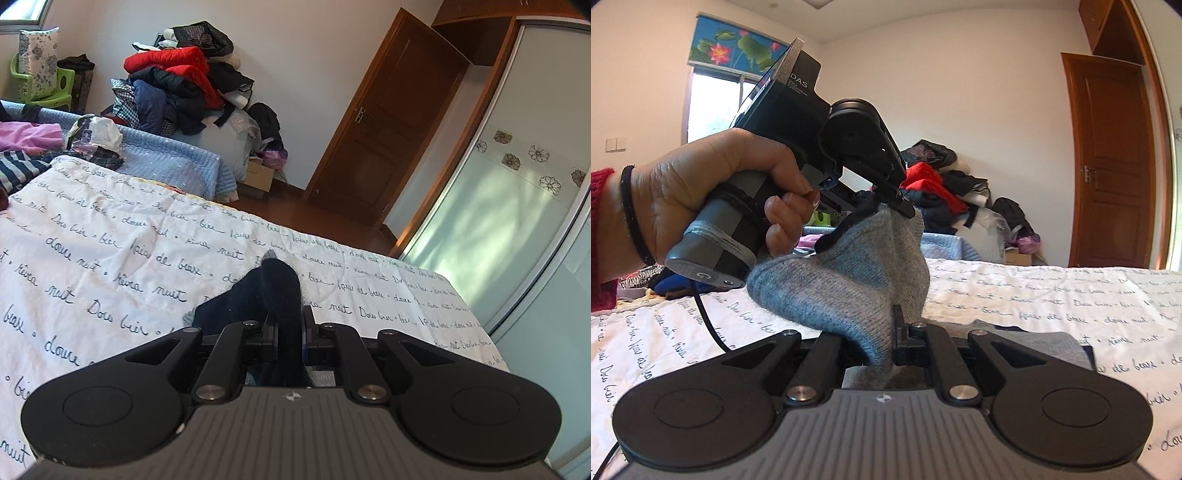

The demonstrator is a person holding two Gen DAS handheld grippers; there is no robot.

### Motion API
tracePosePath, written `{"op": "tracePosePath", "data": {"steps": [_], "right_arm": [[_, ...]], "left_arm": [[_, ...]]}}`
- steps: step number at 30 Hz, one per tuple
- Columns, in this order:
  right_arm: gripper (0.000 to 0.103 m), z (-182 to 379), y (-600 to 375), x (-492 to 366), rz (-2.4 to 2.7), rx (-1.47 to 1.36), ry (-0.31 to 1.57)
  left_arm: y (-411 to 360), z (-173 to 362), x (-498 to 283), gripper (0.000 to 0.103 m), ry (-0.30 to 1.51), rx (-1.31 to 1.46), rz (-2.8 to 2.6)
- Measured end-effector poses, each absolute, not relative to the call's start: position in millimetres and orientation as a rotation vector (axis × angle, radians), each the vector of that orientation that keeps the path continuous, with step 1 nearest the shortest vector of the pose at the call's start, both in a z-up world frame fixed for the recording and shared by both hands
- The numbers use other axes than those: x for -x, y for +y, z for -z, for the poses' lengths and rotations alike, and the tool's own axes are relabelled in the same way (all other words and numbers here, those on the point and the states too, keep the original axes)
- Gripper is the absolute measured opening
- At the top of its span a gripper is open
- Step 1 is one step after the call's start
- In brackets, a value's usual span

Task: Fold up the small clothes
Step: 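Lift the held side edge with both grippers and fold it across the sweater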

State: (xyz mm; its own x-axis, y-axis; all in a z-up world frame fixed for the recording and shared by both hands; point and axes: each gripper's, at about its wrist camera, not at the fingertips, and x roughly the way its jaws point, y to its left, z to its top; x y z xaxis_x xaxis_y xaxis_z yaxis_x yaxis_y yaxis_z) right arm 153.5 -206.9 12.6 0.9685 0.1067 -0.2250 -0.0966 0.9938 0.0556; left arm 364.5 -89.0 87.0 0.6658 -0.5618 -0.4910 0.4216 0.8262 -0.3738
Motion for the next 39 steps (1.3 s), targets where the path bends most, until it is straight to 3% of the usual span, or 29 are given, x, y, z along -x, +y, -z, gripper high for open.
{"op": "tracePosePath", "data": {"steps": [11, 32, 39], "right_arm": [[0.006, 3, -271, -147, -0.072, -0.32, 0.313], [0.007, 28, -311, -122, -0.016, -0.479, 0.426], [0.008, 34, -318, -118, -0.01, -0.549, 0.475]], "left_arm": [[-171, -63, -351, 0.011, 0.688, 0.111, 0.655], [-239, -15, -347, 0.011, 0.796, 0.047, 0.7], [-245, -9, -348, 0.018, 0.833, 0.098, 0.707]]}}
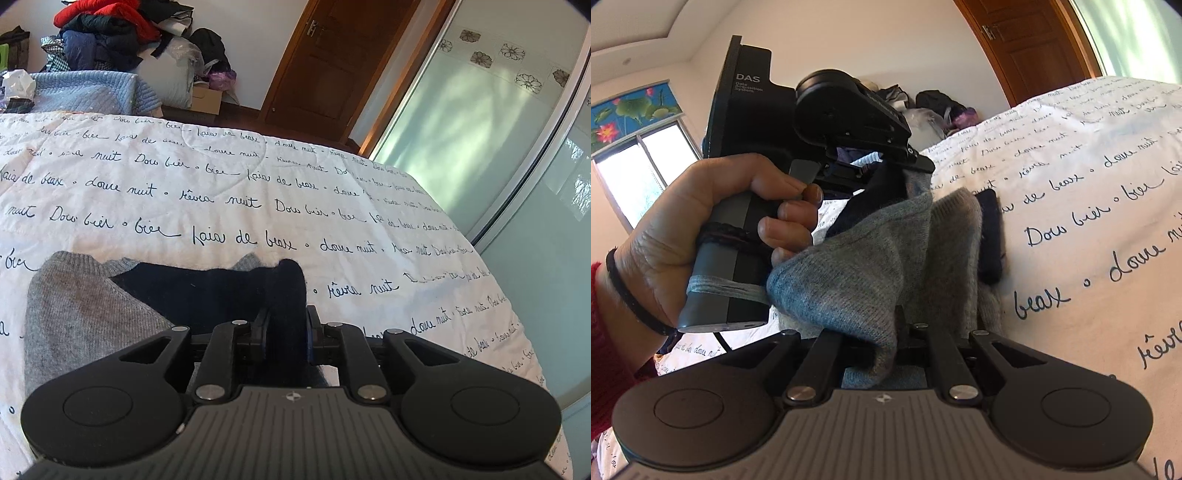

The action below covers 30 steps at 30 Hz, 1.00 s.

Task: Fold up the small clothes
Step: 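Lift the held side edge with both grippers and fold it across the sweater, then open the left gripper while the right gripper keeps holding the sweater edge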

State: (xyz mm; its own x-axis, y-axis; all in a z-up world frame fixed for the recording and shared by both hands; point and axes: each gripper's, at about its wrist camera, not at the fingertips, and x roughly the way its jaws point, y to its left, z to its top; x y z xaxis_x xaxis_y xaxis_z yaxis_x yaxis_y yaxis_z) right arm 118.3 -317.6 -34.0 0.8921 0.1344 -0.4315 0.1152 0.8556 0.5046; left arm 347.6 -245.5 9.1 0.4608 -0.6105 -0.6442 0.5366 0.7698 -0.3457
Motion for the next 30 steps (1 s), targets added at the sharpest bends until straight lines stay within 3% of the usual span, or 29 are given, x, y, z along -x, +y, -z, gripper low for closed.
{"op": "tracePosePath", "data": {"steps": [10, 13, 15, 17, 30], "right_arm": [[0.012, 41, -324, -114, 0.012, -0.549, 0.527], [0.019, 43, -329, -109, 0.006, -0.574, 0.538], [0.034, 45, -332, -107, 0.007, -0.594, 0.54], [0.04, 47, -336, -106, -0.009, -0.63, 0.539], [0.042, 75, -384, -98, -0.118, -1.078, 0.516]], "left_arm": [[-219, -23, -335, 0.054, 0.772, 0.111, 0.696], [-193, -27, -325, 0.056, 0.74, 0.081, 0.675], [-175, -28, -315, 0.058, 0.718, 0.056, 0.661], [-154, -27, -302, 0.061, 0.695, 0.036, 0.653], [-59, 8, -225, 0.073, 0.645, -0.133, 0.663]]}}
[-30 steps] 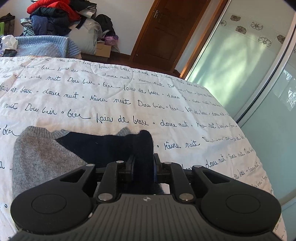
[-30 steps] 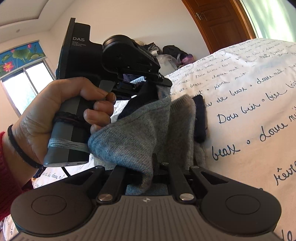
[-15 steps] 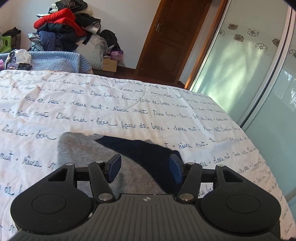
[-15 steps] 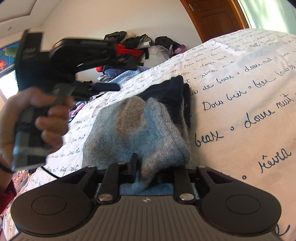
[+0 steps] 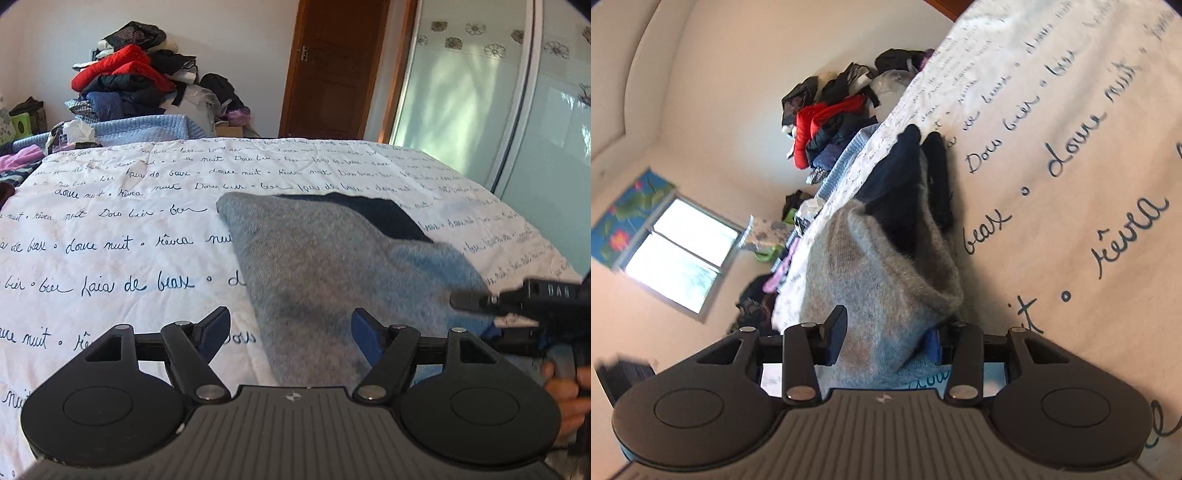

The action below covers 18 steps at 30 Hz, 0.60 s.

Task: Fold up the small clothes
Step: 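Open the left gripper while the right gripper keeps holding the sweater edge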

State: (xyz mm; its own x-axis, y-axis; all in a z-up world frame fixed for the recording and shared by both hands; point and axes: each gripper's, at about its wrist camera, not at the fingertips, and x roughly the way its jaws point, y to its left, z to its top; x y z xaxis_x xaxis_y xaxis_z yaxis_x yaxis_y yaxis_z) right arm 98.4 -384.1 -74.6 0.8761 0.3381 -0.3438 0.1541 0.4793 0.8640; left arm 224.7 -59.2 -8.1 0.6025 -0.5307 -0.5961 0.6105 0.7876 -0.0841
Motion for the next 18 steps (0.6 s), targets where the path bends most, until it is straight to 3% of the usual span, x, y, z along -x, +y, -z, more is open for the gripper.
{"op": "tracePosePath", "data": {"steps": [7, 12, 18], "right_arm": [[0.043, 67, -383, -109, -0.091, -1.086, 0.538], [0.024, 67, -384, -113, -0.067, -1.103, 0.552], [0.016, 63, -385, -116, -0.087, -1.155, 0.528]], "left_arm": [[-62, 31, -183, 0.079, 0.552, -0.382, 0.748], [-72, 46, -172, 0.08, 0.476, -0.503, 0.721], [-73, 52, -177, 0.08, 0.384, -0.508, 0.591]]}}
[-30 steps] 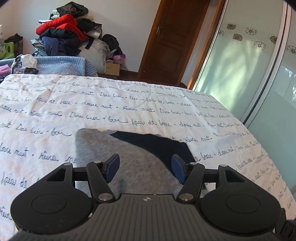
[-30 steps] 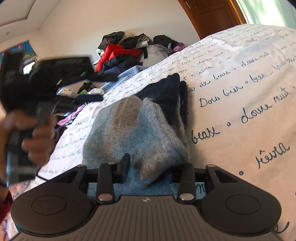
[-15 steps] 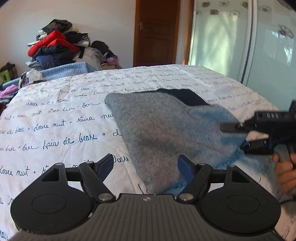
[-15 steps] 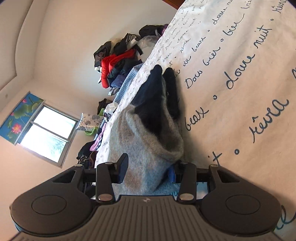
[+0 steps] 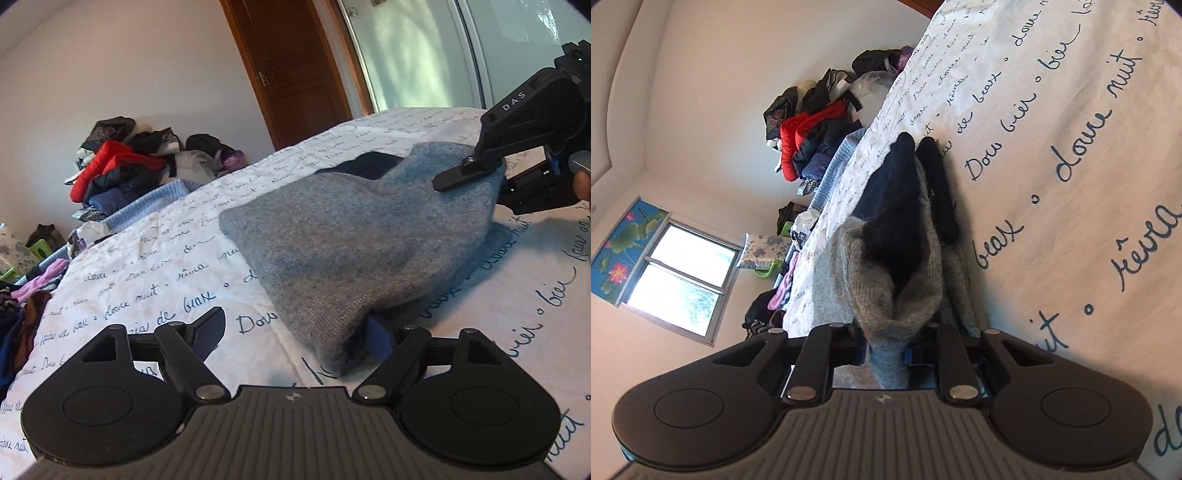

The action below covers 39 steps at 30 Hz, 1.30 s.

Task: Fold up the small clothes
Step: 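Open the left gripper while the right gripper keeps holding the sweater edge, then lay the folded edge down and open the right gripper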

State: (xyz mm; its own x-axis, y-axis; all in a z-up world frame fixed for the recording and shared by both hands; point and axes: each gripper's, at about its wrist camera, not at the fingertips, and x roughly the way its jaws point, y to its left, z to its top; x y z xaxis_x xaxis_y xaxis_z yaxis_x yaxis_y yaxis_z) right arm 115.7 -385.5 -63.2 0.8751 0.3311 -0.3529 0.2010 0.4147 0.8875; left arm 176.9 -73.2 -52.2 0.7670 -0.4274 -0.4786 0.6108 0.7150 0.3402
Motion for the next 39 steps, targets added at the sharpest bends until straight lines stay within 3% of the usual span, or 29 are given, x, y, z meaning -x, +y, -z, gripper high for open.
{"op": "tracePosePath", "data": {"steps": [7, 14, 20, 27, 35, 39], "right_arm": [[0.014, 64, -383, -118, -0.153, -1.215, 0.504], [0.014, 82, -378, -112, -0.057, -1.093, 0.617], [0.017, 60, -392, -88, -0.021, -0.969, 0.599], [0.017, 10, -381, -108, 0.013, -0.701, 0.49], [0.017, 21, -355, -179, 0.082, -0.466, 0.595], [0.017, 17, -365, -172, 0.067, -0.504, 0.579]], "left_arm": [[-46, 47, -196, 0.075, 0.424, -0.335, 0.42], [-49, 58, -175, 0.075, 0.434, -0.448, 0.461], [-28, 37, -168, 0.078, 0.459, -0.345, 0.473], [-57, 5, -175, 0.09, 0.443, -0.252, 0.575], [-90, 31, -208, 0.09, 0.631, -0.149, 0.544], [-90, 33, -206, 0.09, 0.619, -0.169, 0.516]]}}
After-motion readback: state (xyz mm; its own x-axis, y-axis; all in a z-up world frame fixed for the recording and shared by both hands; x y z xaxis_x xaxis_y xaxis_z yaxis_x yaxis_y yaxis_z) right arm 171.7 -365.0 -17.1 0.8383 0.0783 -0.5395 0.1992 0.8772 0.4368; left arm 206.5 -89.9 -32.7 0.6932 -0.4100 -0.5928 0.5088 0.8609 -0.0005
